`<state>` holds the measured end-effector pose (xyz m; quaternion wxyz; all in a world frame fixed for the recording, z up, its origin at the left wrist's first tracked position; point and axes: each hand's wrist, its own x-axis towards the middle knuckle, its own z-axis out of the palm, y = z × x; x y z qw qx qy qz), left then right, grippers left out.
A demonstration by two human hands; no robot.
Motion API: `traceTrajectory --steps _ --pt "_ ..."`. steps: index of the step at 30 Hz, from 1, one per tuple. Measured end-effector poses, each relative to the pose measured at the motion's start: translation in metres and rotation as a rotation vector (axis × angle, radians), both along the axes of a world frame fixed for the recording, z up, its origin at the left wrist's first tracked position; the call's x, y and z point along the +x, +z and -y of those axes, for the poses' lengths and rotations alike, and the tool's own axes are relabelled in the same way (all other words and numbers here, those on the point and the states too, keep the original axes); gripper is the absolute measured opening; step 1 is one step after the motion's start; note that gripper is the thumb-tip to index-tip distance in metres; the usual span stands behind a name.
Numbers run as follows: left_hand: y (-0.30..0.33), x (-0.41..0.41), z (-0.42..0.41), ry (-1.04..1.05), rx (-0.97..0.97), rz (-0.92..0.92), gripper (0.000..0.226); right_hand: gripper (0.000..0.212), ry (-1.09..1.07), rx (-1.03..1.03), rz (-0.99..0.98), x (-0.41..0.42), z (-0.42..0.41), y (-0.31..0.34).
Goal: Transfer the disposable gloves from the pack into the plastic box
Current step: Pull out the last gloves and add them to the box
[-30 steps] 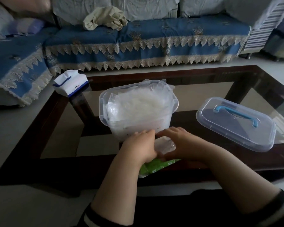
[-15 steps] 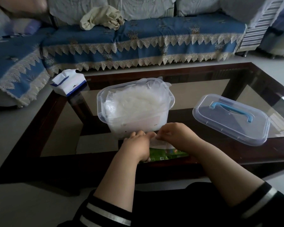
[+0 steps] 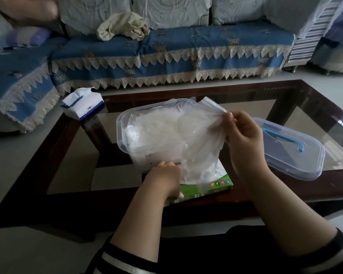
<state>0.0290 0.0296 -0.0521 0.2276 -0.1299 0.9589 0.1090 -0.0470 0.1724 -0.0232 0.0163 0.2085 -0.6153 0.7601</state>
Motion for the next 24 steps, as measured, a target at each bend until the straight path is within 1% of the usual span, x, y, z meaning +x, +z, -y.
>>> traceTrajectory --steps 2,4,5,6,7,8,9,10,11,12,13,15,16,18,19,21,22,23,24 --pt "0.009 0.0 0.005 -0.002 0.098 -0.068 0.045 0.014 -0.034 -0.027 -0.003 -0.004 0.0 0.002" --pt "0.019 -0.001 0.013 0.085 0.306 -0.203 0.021 0.013 -0.068 -0.001 -0.006 -0.008 -0.001 0.002" --pt "0.025 0.0 0.017 0.172 0.446 -0.299 0.019 0.015 -0.071 0.019 -0.011 -0.008 0.0 0.001" --pt "0.032 0.0 0.018 0.261 0.589 -0.402 0.023 0.016 -0.068 0.038 -0.023 -0.009 0.0 0.001" --pt "0.039 0.0 0.017 0.327 0.693 -0.527 0.025 0.018 -0.064 0.057 -0.038 -0.009 0.0 0.0" --pt "0.045 -0.001 0.016 0.36 0.744 -0.667 0.025 0.02 -0.058 0.075 -0.051 -0.008 0.001 0.001" --pt "0.051 -0.003 0.015 0.366 0.785 -0.782 0.032 0.022 -0.05 0.095 -0.063 -0.007 0.002 0.001" --pt "0.056 -0.006 0.013 0.337 0.835 -0.846 0.049 0.023 -0.037 0.112 -0.072 -0.006 0.002 0.001" --pt "0.059 -0.009 0.013 0.291 0.881 -0.861 0.065 0.025 -0.023 0.132 -0.084 -0.006 0.004 -0.001" --pt "0.062 -0.013 0.011 0.249 0.9 -0.845 0.074 0.025 -0.006 0.152 -0.099 -0.006 0.005 -0.002" --pt "0.063 -0.016 0.011 0.204 0.897 -0.839 0.07 0.026 0.012 0.17 -0.109 -0.006 0.007 -0.003" --pt "0.062 -0.023 0.01 0.13 0.801 -0.888 0.042 0.026 0.058 0.183 -0.105 -0.006 0.009 -0.005" --pt "0.061 -0.027 0.01 0.106 0.771 -0.919 0.033 0.025 0.082 0.185 -0.095 -0.006 0.01 -0.006" --pt "0.059 -0.032 0.011 0.064 0.772 -0.949 0.021 0.026 0.154 0.186 -0.023 -0.009 0.009 -0.006" --pt "0.059 -0.034 0.013 0.046 0.768 -0.949 0.016 0.035 0.206 0.198 0.047 -0.011 0.008 -0.006" --pt "0.06 -0.036 0.015 0.02 0.736 -0.939 0.014 0.064 0.331 0.276 0.208 -0.017 0.004 -0.005" --pt "0.06 -0.037 0.016 0.007 0.732 -0.931 0.016 0.072 0.403 0.352 0.252 -0.02 0.002 -0.004" --pt "0.06 -0.037 0.016 0.003 0.737 -0.929 0.017 0.069 0.472 0.438 0.268 -0.021 -0.001 -0.002" --pt "0.061 -0.036 0.016 0.001 0.746 -0.932 0.019 0.058 0.531 0.506 0.274 -0.022 -0.004 0.0"
